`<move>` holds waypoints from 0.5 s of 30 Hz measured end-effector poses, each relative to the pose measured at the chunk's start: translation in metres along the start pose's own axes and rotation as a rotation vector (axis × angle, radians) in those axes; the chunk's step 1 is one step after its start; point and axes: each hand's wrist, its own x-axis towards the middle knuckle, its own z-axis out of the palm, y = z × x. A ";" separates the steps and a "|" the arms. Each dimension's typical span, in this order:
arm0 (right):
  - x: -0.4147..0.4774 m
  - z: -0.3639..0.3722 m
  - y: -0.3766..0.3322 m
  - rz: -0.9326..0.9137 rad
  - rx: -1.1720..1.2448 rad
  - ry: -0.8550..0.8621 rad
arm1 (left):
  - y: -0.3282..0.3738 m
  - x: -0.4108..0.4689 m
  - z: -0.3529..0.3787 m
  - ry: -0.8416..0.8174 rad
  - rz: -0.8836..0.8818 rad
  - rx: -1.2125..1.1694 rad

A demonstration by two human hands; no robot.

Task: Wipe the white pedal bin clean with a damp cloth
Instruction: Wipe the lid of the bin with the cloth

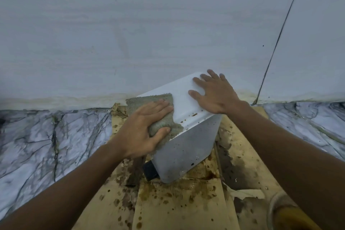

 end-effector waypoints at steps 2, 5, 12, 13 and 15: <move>0.002 0.003 0.007 -0.060 0.023 -0.043 | -0.005 -0.005 -0.004 0.010 0.007 -0.016; -0.008 0.011 0.006 -0.040 0.051 -0.014 | -0.008 -0.010 -0.007 0.002 0.033 -0.025; -0.050 0.015 -0.012 0.190 0.041 -0.059 | -0.020 -0.013 -0.015 -0.025 -0.013 -0.063; -0.056 0.016 -0.013 0.217 0.046 -0.072 | -0.020 -0.011 -0.016 -0.050 -0.012 -0.066; -0.067 0.017 -0.013 0.264 0.073 -0.090 | -0.020 -0.004 -0.017 -0.096 -0.008 -0.064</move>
